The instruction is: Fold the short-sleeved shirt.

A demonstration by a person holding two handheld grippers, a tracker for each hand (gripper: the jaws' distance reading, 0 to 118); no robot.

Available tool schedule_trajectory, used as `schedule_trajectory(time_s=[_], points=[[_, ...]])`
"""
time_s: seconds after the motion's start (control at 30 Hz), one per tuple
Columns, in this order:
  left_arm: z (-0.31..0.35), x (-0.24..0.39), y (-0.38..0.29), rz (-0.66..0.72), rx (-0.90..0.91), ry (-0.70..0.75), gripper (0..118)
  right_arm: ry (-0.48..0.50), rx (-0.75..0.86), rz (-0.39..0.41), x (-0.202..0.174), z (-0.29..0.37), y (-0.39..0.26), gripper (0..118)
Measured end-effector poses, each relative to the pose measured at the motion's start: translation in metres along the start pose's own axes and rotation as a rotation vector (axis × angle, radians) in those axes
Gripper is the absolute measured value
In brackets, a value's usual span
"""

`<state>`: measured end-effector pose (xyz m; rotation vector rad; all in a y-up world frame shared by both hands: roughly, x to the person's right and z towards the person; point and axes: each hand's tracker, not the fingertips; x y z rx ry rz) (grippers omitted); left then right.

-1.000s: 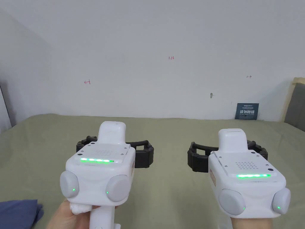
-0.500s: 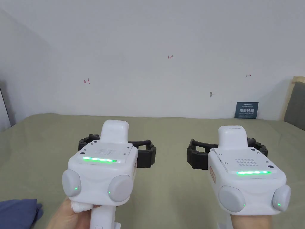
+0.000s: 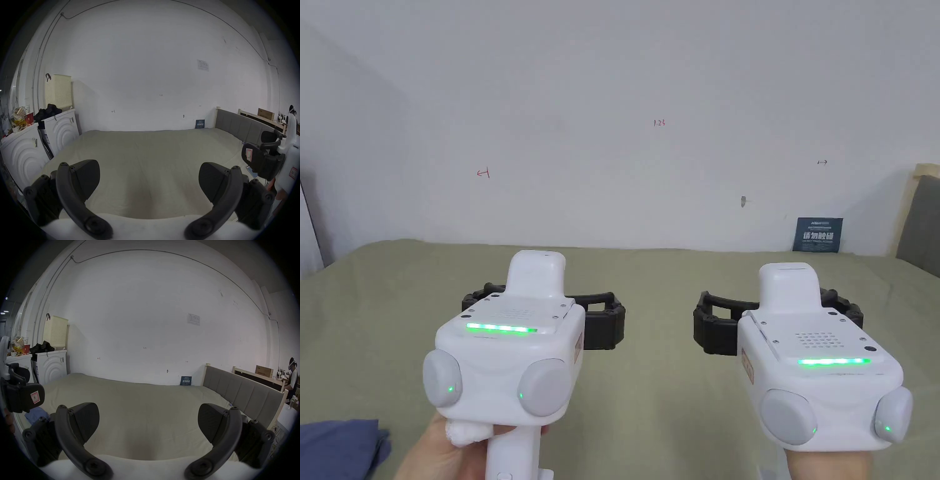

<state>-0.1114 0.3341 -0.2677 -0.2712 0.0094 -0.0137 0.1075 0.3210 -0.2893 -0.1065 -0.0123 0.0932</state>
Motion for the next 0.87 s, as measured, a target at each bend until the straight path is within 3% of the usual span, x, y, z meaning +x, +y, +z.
schedule_trajectory(time_s=[0.37, 0.47, 0.5, 0.7, 0.87], points=[[-0.001, -0.006, 0.006, -0.01, -0.024, -0.04, 118, 0.004, 0.006, -0.003, 0.0, 0.0, 0.002, 118], [-0.005, 0.0, 0.002, -0.048, 0.024, 0.068, 118, 0.005, 0.007, -0.003, 0.0, 0.0, 0.003, 118], [-0.007, -0.001, 0.001, -0.049, 0.007, 0.035, 118, 0.006, 0.006, -0.003, 0.0, 0.001, 0.003, 118], [-0.014, -0.012, 0.011, 0.121, -0.052, -0.017, 118, 0.006, 0.002, -0.003, 0.001, 0.001, 0.003, 118], [-0.016, 0.001, 0.003, -0.004, -0.023, 0.112, 118, 0.005, 0.003, 0.003, 0.002, -0.001, 0.004, 118]])
